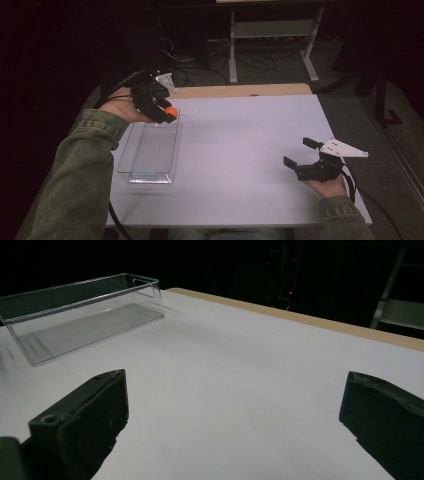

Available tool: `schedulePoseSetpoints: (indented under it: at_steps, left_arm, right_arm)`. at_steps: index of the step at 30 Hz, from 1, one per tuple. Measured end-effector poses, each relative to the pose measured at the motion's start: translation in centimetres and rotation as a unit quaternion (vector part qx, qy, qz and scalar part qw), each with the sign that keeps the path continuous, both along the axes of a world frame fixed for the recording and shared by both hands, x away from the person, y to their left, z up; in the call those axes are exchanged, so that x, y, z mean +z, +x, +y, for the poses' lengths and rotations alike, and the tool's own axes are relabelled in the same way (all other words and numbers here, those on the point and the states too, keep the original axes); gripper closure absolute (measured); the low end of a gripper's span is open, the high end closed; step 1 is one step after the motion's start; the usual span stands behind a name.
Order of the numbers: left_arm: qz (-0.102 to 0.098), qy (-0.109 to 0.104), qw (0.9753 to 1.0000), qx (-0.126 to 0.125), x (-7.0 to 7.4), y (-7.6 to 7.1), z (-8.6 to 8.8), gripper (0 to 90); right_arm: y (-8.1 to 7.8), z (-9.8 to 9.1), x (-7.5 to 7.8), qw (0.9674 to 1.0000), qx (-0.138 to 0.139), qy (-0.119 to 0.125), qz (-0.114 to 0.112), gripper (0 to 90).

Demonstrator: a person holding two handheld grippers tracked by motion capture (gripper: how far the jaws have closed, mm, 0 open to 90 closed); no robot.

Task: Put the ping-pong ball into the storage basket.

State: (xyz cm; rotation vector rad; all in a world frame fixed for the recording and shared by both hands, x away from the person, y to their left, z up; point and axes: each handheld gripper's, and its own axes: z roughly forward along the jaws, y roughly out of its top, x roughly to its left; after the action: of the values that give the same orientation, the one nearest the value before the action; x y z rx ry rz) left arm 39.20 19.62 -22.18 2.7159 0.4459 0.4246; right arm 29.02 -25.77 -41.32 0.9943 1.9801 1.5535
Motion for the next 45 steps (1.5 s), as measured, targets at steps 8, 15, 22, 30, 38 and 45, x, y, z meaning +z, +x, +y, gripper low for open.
schedulePoseSetpoints:
  at_steps: [8,15,22,30,38,45]
  left_arm:
    - [-0.001,0.007,1.0,0.0,0.1,-0.5,0.5,50.6]
    - [-0.003,0.015,0.9999,0.003,0.0,-0.9,1.5,50.6]
    - [0.004,0.021,0.9998,0.007,-0.3,-1.3,2.3,50.6]
    - [0.006,0.027,0.9995,0.012,-0.7,-1.8,3.4,50.5]
    - [0.006,0.03,0.9994,0.017,-0.9,-2.3,4.5,50.6]
    - [0.006,0.026,0.9993,0.025,-1.2,-2.7,5.4,50.6]
  right_arm:
    - [0.0,0.0,0.0,1.0,-0.001,0.0,0.0,0.0]
    - [0.0,0.0,0.0,1.0,0.0,0.0,0.0,0.0]
    - [0.0,0.0,0.0,1.0,-0.001,0.0,0.0,0.0]
    - [0.0,0.0,0.0,1.0,0.001,-0.001,0.001,0.0]
    - [0.0,0.1,0.0,1.0,0.001,-0.002,0.001,0.0]
    - [0.0,0.1,0.0,1.0,0.001,-0.003,0.001,0.0]
